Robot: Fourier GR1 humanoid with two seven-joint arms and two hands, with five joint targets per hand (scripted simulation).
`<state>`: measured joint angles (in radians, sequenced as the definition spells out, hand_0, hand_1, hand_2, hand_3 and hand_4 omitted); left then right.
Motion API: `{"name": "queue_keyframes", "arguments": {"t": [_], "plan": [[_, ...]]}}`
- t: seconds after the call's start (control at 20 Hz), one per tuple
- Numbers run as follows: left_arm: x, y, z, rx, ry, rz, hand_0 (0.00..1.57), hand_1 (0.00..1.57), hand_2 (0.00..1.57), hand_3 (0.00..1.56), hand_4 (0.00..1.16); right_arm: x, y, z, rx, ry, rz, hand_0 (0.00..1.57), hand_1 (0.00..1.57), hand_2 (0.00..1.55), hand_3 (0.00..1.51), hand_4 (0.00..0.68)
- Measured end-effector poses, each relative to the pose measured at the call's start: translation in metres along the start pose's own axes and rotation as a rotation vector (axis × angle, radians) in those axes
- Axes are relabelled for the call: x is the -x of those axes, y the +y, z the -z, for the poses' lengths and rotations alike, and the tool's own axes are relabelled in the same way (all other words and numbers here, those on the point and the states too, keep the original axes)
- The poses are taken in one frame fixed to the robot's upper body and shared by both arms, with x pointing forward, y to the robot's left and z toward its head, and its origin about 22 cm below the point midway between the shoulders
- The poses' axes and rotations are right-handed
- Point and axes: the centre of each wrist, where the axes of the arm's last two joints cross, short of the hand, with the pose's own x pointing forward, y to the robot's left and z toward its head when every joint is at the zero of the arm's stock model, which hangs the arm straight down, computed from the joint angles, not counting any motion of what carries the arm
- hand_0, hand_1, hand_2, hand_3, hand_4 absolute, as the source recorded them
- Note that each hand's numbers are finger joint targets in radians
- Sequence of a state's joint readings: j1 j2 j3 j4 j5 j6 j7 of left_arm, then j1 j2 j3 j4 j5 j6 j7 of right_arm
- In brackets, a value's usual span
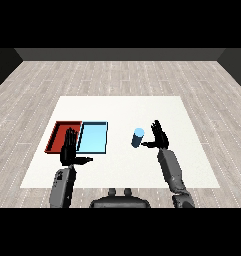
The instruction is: Pick the blue can and put it in the blue box
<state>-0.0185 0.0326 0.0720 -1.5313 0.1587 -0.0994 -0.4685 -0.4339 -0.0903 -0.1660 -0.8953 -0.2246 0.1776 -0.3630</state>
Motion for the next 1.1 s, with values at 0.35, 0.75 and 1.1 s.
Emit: {"name": "queue_keyframes", "arguments": {"t": [0.35, 0.75, 1.1], "plan": [[-0.007, 0.003, 0.006, -0.006, 0.003, 0.007, 0.0, 0.0, 0.0, 0.0, 0.0, 0.016, 0.008, -0.001, -0.007, 0.027, 0.02, 0.0, 0.0, 0.0, 0.0, 0.0], [-0.012, -0.003, -0.001, -0.011, -0.009, 0.02, 0.0, 0.0, 0.0, 0.0, 0.0, 0.027, 0.022, 0.003, -0.022, 0.046, 0.039, 0.0, 0.0, 0.0, 0.0, 0.0], [-0.014, 0.002, -0.002, -0.012, -0.007, 0.015, 0.0, 0.0, 0.0, 0.0, 0.0, 0.031, 0.029, 0.011, -0.033, 0.052, 0.04, 0.0, 0.0, 0.0, 0.0, 0.0]]}}
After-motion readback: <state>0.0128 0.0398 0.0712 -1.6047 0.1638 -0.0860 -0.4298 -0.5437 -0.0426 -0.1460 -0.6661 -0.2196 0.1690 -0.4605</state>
